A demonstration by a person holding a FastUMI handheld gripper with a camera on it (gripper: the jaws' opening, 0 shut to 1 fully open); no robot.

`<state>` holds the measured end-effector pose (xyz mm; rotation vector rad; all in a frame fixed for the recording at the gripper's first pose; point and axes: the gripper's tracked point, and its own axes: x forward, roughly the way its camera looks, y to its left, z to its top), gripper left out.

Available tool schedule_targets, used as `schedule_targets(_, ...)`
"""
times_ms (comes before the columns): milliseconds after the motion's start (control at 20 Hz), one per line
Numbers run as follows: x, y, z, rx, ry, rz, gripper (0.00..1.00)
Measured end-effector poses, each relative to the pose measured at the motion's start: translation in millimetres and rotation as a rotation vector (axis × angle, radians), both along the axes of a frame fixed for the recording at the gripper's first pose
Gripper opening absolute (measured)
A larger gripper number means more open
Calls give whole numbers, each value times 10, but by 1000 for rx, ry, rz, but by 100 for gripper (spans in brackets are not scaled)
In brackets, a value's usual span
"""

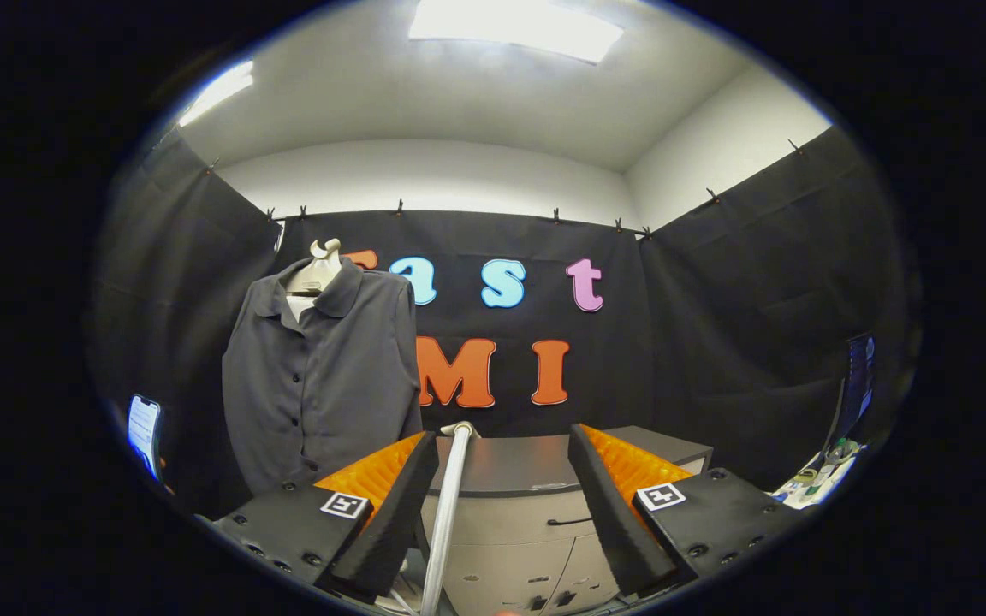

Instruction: Iron the clothes twice with a garment steamer, once on the left side and once on the right side.

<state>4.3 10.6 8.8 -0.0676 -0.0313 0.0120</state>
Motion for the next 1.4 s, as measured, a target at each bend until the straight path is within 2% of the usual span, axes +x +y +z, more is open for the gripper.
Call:
schedule_targets(400, 5, -27, -64, 29, 27, 9, 98)
schedule_targets(700, 259, -40, 359, 83, -70, 14, 98)
schedule_targets(800, 412, 25, 438, 92, -55, 35, 98)
schedule_targets(950, 756, 88, 570, 122, -21, 66, 98)
schedule_targets(1200, 1596, 133, 1087, 77, -51, 121, 98)
schedule_targets(1300, 2029, 143, 1084, 101, -12, 119, 98)
schedule_targets(1400, 2467, 145, 838, 117, 102, 122, 98)
